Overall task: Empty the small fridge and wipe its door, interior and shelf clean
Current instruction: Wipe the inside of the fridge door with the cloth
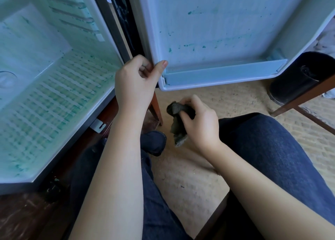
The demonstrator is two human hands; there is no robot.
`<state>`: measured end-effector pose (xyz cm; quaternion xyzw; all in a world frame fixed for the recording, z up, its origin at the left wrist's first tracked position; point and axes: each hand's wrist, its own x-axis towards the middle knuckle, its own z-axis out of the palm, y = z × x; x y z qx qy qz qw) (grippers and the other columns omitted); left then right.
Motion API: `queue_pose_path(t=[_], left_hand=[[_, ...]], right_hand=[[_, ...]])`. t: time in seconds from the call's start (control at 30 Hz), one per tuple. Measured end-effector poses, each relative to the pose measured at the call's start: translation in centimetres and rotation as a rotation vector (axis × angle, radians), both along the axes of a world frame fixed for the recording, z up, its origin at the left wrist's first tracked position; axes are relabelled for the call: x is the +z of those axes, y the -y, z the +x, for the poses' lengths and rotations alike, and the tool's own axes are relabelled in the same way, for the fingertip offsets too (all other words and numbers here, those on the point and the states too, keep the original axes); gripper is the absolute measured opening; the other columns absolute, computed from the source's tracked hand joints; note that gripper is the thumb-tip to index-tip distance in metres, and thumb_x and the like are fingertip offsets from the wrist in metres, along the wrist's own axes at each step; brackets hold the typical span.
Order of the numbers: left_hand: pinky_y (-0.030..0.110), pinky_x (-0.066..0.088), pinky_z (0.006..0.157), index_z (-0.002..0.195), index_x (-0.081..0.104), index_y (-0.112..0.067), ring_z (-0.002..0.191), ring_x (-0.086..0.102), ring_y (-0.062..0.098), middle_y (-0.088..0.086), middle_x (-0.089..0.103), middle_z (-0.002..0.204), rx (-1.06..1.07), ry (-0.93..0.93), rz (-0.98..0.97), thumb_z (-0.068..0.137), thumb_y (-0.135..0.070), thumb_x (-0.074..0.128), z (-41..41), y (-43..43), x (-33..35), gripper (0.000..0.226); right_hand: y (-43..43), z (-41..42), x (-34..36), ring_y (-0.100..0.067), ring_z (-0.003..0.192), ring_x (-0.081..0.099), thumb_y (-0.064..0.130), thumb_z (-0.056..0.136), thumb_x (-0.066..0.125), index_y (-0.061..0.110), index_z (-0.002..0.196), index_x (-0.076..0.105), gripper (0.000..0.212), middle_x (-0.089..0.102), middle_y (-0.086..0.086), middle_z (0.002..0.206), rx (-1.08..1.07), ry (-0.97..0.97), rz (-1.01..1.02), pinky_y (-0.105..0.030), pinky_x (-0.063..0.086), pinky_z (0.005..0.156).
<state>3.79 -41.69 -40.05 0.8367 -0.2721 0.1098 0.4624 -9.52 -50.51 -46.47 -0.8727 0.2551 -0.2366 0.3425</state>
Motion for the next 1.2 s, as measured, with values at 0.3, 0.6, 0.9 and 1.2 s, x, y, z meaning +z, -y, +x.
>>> queue_pose_path(t=[0.3,0.6,0.9,1.2], left_hand=[[0.026,0.047,0.061,0.083,0.066,-0.014,0.067,0.061,0.014,0.0,0.066,0.07,-0.015,-0.057,0.027,0.093,-0.044,0.059,-1.2,-2.0,-0.5,0.032],[0.031,0.056,0.068,0.081,0.063,-0.016,0.071,0.064,0.02,0.006,0.067,0.073,-0.065,-0.175,-0.033,0.089,-0.052,0.057,-0.4,-1.3,-0.5,0.037],[0.037,0.059,0.077,0.091,0.07,-0.031,0.073,0.07,0.009,-0.009,0.073,0.084,-0.287,-0.487,0.182,0.089,-0.032,0.068,-1.4,-3.0,-0.3,0.004],[0.045,0.058,0.082,0.086,0.069,-0.028,0.084,0.07,0.011,-0.005,0.073,0.088,-0.348,-0.552,0.167,0.086,-0.02,0.072,-2.7,-2.9,-1.2,0.008]], right_hand=[[0.8,-0.3,3.2,-0.022,0.086,0.06,0.021,0.092,0.058,0.018,0.1,0.074,0.017,0.068,-0.004,0.091,0.07,-0.025,-0.02,-0.029,0.046,0.072],[-1.7,4.7,2.6,-0.018,0.075,0.069,0.018,0.086,0.068,0.019,0.085,0.071,0.004,0.071,0.005,0.078,-0.303,0.185,0.644,-0.042,0.056,0.08],[-1.5,2.4,2.1,-0.006,0.08,0.065,0.028,0.08,0.075,0.031,0.077,0.062,0.013,0.069,0.01,0.079,-0.159,0.174,0.545,-0.03,0.053,0.077],[-0.9,-0.6,1.9,-0.007,0.092,0.066,0.006,0.086,0.067,0.024,0.097,0.068,0.021,0.07,0.012,0.091,0.099,0.225,0.528,-0.028,0.053,0.088]])
